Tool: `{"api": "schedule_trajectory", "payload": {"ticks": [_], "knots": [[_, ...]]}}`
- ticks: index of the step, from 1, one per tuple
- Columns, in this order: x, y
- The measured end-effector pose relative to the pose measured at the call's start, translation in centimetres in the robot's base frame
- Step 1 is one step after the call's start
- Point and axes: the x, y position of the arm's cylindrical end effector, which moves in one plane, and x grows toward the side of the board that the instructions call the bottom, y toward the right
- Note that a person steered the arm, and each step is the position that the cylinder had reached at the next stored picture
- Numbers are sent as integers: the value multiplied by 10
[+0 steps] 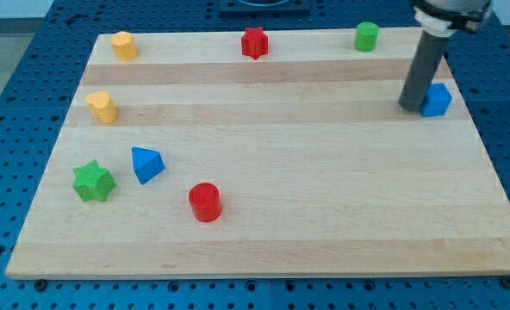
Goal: Point your arm towards blue cube
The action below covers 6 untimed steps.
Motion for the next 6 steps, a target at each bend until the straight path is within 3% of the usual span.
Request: {"api": "schedule_trajectory", "payload": {"ticks": [2,4,5,6], "knots": [[-47,-54],[-46,68],[-12,82],[-9,59]]}}
